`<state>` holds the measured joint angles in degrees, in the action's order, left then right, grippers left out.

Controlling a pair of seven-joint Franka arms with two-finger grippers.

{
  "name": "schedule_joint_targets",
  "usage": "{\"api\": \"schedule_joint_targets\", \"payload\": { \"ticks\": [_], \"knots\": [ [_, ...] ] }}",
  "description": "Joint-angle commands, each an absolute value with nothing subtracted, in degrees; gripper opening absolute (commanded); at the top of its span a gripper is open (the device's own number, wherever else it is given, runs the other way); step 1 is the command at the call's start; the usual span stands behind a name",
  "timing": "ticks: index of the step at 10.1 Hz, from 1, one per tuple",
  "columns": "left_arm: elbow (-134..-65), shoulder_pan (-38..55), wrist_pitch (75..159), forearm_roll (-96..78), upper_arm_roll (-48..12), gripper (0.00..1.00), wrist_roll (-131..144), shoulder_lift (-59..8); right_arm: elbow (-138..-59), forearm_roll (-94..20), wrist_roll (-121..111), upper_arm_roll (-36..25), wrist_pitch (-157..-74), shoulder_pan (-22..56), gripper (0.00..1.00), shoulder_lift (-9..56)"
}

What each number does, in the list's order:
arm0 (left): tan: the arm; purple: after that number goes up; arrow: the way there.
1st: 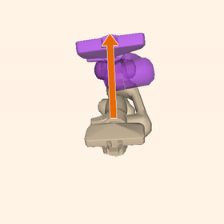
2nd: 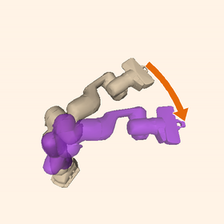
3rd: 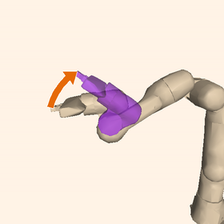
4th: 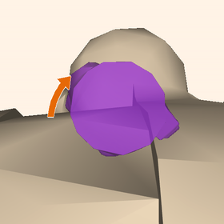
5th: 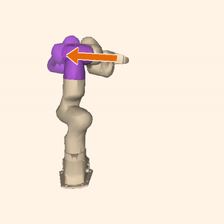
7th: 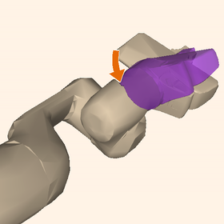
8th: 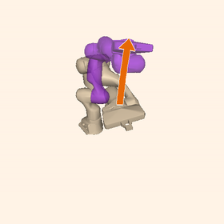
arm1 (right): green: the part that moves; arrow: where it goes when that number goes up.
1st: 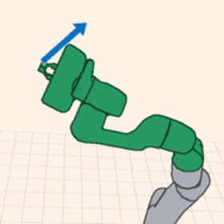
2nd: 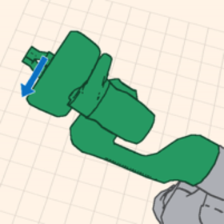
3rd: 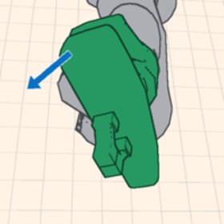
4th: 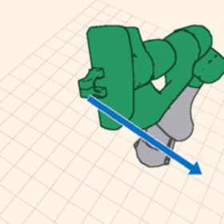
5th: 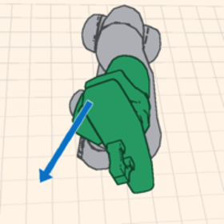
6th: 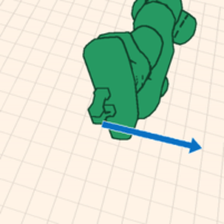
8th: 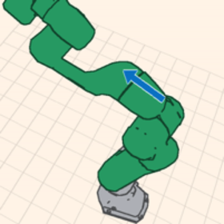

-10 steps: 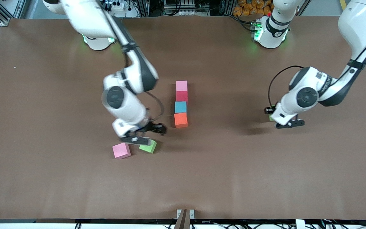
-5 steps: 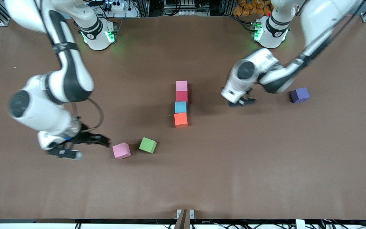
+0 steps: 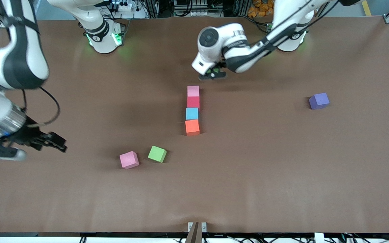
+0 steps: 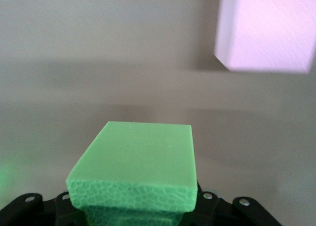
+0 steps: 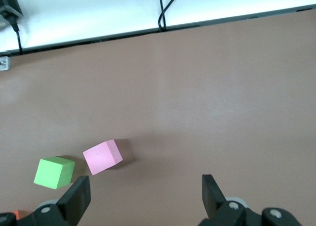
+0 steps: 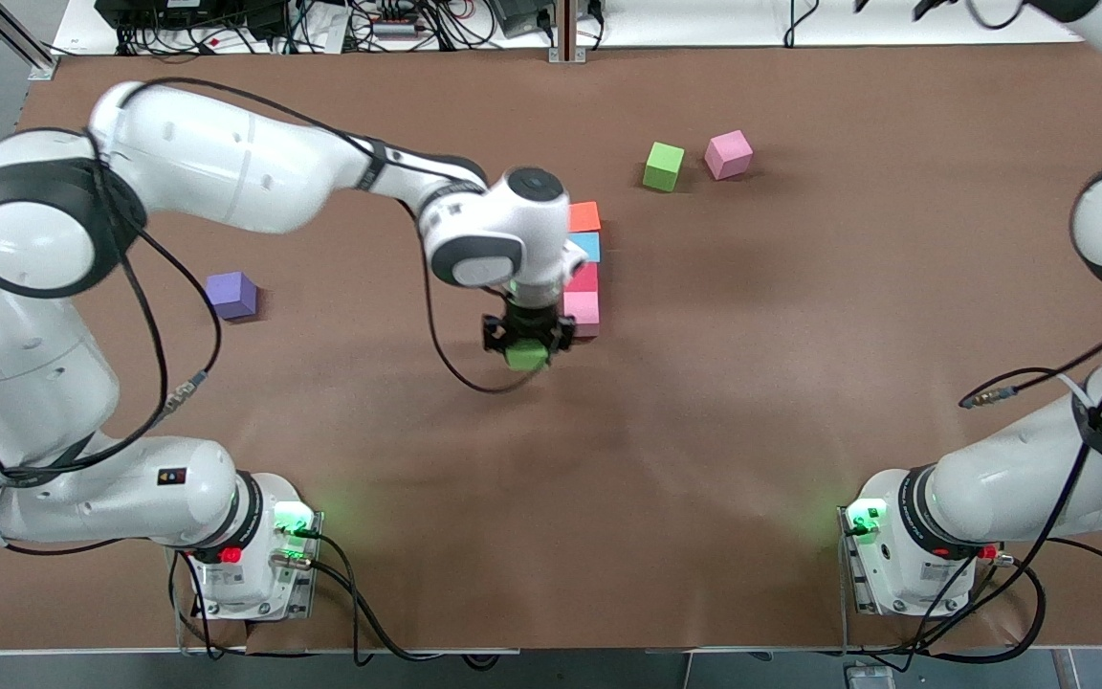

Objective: Arrange blocks into number 1
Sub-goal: 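Carry the green cube with the left gripper to the pink cube's end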

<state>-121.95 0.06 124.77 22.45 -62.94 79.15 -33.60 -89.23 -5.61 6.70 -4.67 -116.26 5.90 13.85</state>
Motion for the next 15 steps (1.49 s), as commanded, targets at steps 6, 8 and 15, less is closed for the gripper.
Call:
{"api": "schedule_joint_targets", "payload": {
  "ticks": [6,8,15],
  "knots": [
    [-109.88,21.87,129.54,21.36,-44.75,0.00,82.79,-41.74,-91.58,0.09,7.47,-2.55,-106.61,1.76,1.00,1.15],
    [-106.62,26.08,129.55,20.57,-40.88,0.00,82.88,-43.94,-91.58,0.35,9.75,-2.55,-105.65,1.85,1.00,0.26],
    [-104.85,27.60,130.08,20.92,-39.11,0.00,82.71,-45.35,-90.35,0.26,9.32,-2.72,-104.77,2.11,1.00,1.23]
  ]
}}
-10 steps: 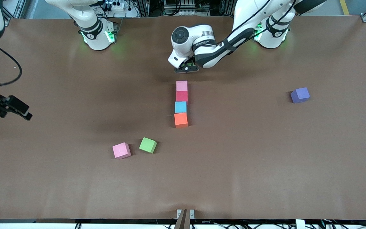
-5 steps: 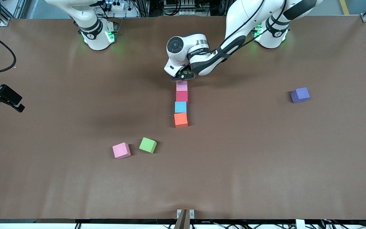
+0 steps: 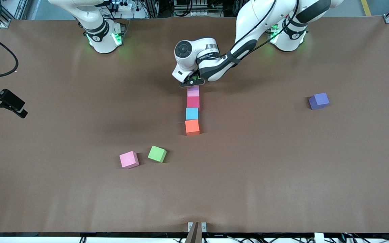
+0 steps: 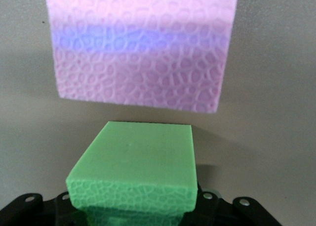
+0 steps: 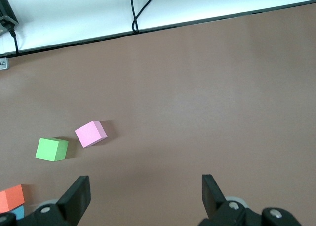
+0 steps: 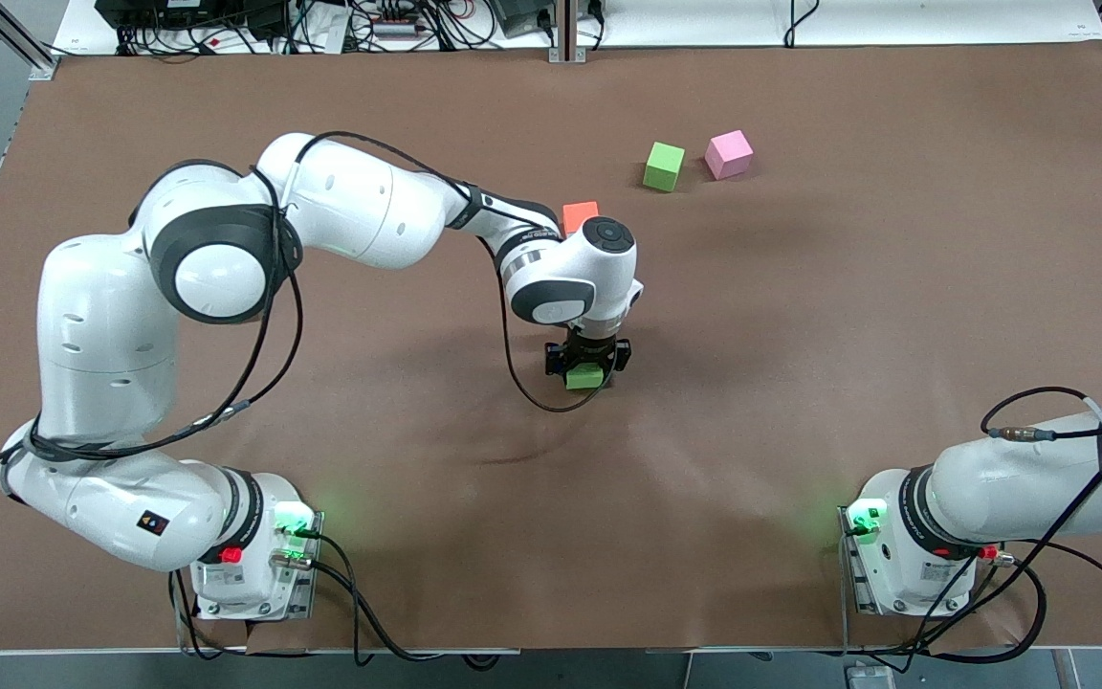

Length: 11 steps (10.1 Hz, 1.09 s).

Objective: Arrange blocks into number 1
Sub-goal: 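Carry the green cube with the left gripper to the pink cube's end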

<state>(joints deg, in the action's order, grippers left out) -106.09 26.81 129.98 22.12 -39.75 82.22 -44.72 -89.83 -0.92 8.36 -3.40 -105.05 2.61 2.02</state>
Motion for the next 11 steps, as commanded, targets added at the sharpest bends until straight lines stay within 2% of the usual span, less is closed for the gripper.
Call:
{"api": "schedule_joint_targets", "payload": {
  "ticks": [1,11],
  "knots": [
    [-104.85,27.60,130.08,21.00,-38.59,0.00,82.71,-45.35,-90.35,0.35,9.32,-2.81,-104.77,2.11,1.00,1.23],
    [-102.22,27.77,130.08,21.36,-36.39,0.00,81.74,-45.53,-90.18,2.64,3.28,-2.99,-102.83,1.23,1.00,1.23]
  ]
}}
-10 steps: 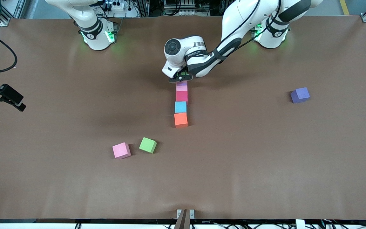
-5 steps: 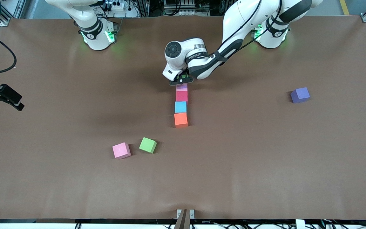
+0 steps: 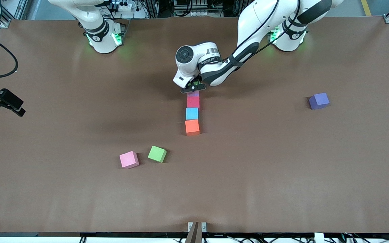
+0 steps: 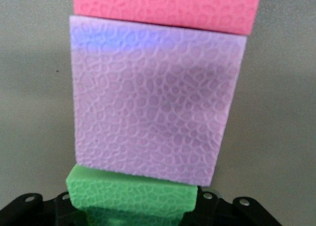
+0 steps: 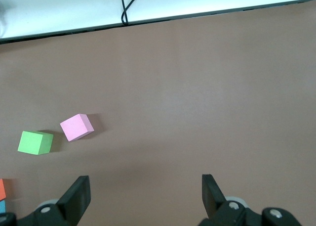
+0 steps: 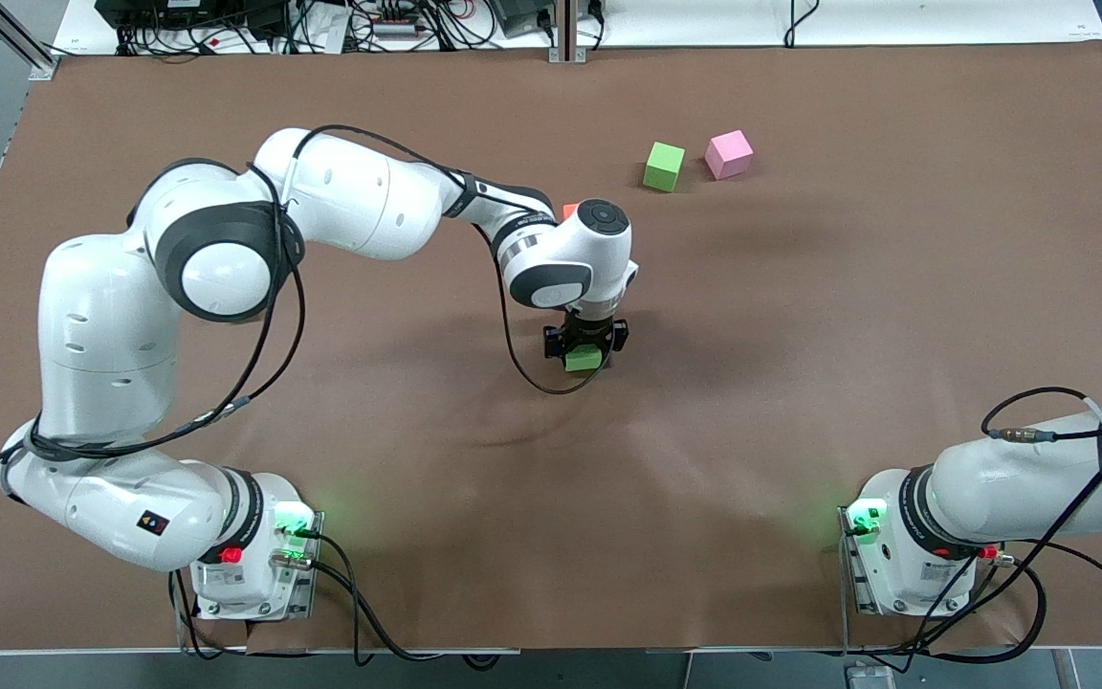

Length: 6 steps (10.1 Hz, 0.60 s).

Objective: Arrange blocks into number 1
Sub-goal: 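Carry the green cube with the left gripper to the pink cube's end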

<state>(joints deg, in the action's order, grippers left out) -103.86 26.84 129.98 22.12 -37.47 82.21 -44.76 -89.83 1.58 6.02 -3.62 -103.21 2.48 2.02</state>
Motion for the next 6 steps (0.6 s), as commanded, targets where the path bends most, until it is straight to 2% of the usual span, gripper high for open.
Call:
{"api": "schedule_joint_targets", "payload": {
  "ticks": [1,2,3,6],
  "knots": [
    [-101.52,28.03,130.08,21.36,-35.78,0.00,81.83,-45.88,-89.91,2.64,2.99,-3.08,-102.75,1.23,1.00,1.23],
    [-101.25,28.39,130.08,21.44,-35.34,0.46,81.74,-45.88,-89.65,2.81,3.08,-3.08,-102.74,1.40,1.00,1.23],
    [-101.25,29.61,130.08,21.71,-35.25,0.99,81.48,-46.05,-89.39,2.90,3.08,-3.08,-101.96,1.41,1.00,1.23],
    [-101.25,31.55,129.82,21.88,-33.40,1.00,82.00,-45.70,-87.02,2.99,2.90,-3.08,-97.92,0.88,1.00,1.58]
  ]
}}
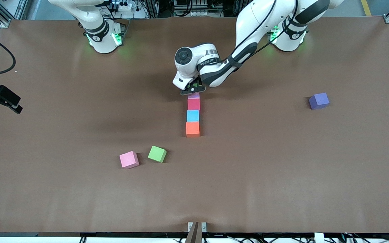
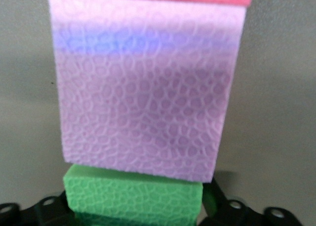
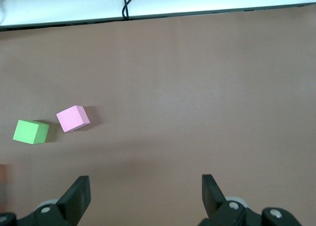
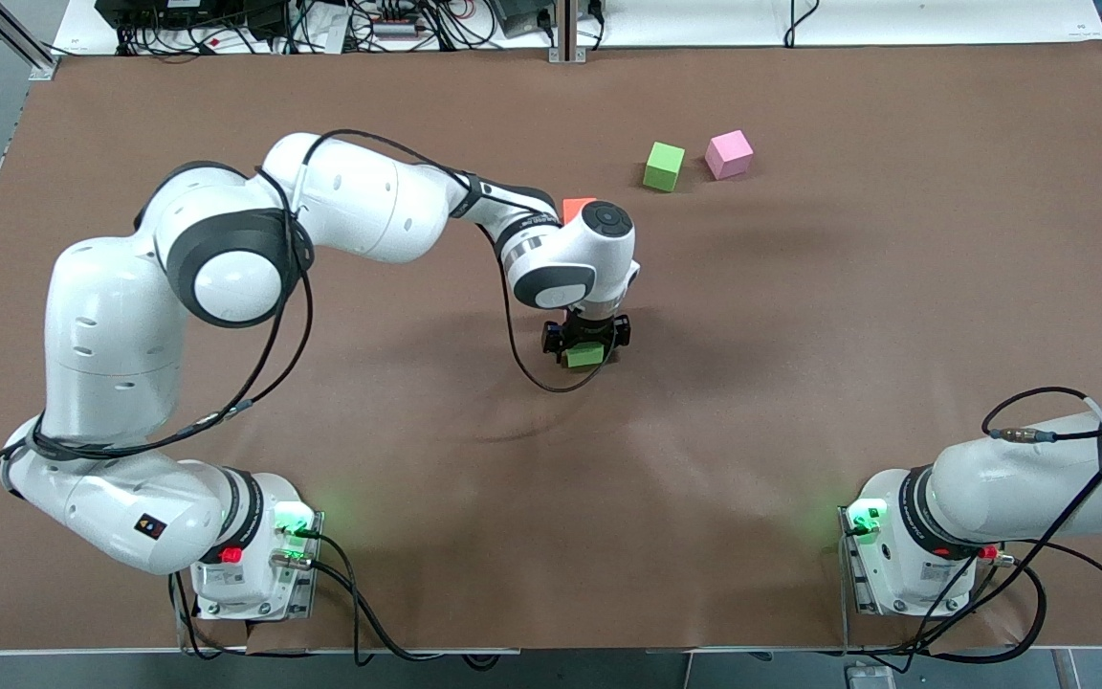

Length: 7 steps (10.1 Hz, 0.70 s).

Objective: Arrange blocks into number 1
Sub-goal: 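Carry the green cube with the left gripper to the pink cube's end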

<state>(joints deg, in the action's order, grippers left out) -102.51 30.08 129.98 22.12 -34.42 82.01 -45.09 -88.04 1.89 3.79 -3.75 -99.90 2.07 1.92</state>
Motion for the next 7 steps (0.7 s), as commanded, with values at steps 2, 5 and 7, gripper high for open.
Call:
{"api": "schedule_joint_targets", "payload": {
  "ticks": [2,5,7],
  "knots": [
    [-101.25,31.81,127.63,21.88,-33.49,1.00,82.18,-44.31,-86.40,2.81,2.90,-3.08,-96.77,0.53,1.00,1.67],
    [-101.16,31.47,123.23,21.62,-33.66,1.00,82.35,-40.71,-86.48,2.55,2.81,-3.08,-96.77,0.61,1.00,1.67],
    [-101.08,31.46,121.73,21.36,-33.92,1.00,82.35,-39.03,-86.40,2.37,2.64,-3.08,-96.77,0.62,1.00,1.76]
  ]
}}
